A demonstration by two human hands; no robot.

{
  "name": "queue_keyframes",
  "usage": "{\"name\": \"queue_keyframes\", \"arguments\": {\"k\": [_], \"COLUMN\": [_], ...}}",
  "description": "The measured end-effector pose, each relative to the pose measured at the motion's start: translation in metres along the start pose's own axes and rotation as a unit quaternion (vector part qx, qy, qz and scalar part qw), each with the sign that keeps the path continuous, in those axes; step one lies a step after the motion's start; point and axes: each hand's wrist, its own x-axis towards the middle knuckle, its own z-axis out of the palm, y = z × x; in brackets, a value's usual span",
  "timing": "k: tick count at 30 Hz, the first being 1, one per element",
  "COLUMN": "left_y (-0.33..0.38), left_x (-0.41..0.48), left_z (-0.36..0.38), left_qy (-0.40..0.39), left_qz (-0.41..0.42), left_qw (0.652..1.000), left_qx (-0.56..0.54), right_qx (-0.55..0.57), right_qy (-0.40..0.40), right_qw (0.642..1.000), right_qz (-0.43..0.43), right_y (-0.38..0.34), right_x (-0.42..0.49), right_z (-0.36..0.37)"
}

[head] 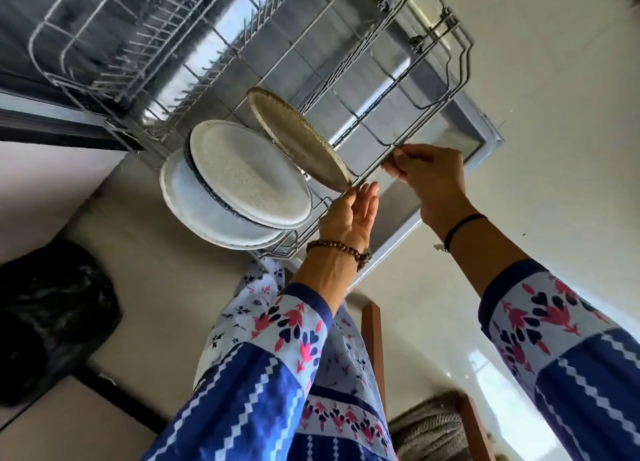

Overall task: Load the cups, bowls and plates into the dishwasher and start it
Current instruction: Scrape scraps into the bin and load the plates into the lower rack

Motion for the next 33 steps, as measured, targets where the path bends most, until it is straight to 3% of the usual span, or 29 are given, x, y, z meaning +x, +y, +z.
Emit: {"name": "queue_keyframes", "arguments": {"k": [15, 21, 33], "left_y": [0.113, 0.155, 0.241], "left_x": [-0.019, -0.031, -0.040], "left_z": [0.023, 0.041, 0.060], "left_qy": [-0.069, -0.105, -0.128], "left_qz": [0.059, 0.096, 0.184], "left_qw": [0.995, 0.986, 0.972], "left_qx": [-0.052, -0.088, -0.073], "right_qx": [0.070, 0.108, 0.077], "right_qy": [-0.048, -0.115, -0.232], "right_qw": [0.996, 0.985, 0.965], "right_qz": [-0.029, -0.069, -0.090], "right_y": [-0.085, -0.111, -0.172], "right_x": [0.001, 0.000, 0.012], "right_z": [0.106, 0.148, 0.224]}}
